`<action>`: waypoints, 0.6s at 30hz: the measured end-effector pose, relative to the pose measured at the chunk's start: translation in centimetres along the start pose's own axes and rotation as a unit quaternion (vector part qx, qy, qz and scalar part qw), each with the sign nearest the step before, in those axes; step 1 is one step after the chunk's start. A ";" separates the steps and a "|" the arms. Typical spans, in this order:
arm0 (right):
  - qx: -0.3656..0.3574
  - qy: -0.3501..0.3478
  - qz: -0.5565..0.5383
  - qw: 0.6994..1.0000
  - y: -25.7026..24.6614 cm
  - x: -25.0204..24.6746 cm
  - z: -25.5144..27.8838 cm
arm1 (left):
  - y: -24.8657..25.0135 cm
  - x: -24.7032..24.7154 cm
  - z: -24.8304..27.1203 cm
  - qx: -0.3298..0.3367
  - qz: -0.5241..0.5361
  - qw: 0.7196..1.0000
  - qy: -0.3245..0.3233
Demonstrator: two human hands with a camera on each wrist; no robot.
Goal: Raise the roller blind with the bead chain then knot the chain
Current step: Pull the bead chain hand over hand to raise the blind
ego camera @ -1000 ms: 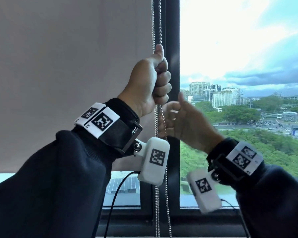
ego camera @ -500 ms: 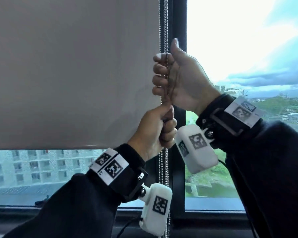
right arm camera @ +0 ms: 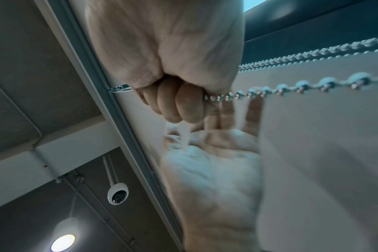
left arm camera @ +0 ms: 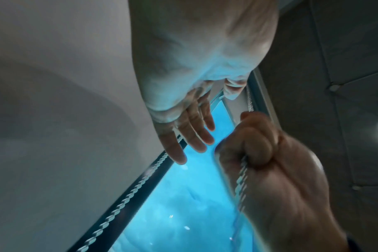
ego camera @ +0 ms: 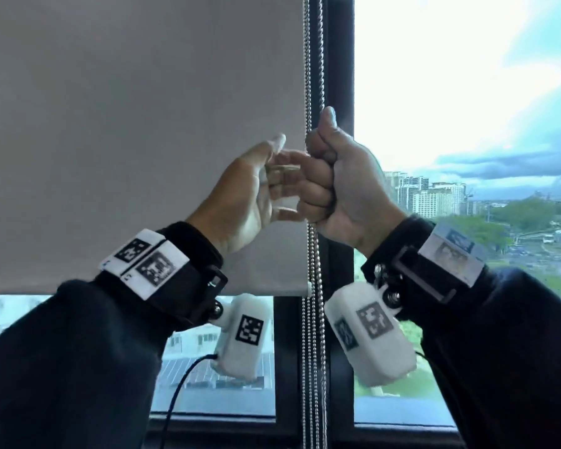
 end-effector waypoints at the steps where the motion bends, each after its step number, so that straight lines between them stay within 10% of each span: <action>1: 0.002 -0.005 -0.002 1.000 0.1 0.0 0.3 | 0.9 0.4 0.0 0.008 -0.001 1.000 -0.009; 18: 0.121 -0.005 -0.024 0.992 5.9 -5.4 7.3 | 0.5 5.5 -1.9 -0.040 0.031 0.999 -0.014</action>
Point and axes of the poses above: each hand's wrist, its own z-axis away from the middle knuckle, its own x-axis out of the palm, y = z × x, the point moved 2 cm from there along -z, towards the middle knuckle, and after that the axes turned 15 degrees about -x, right-handed, at the moved point
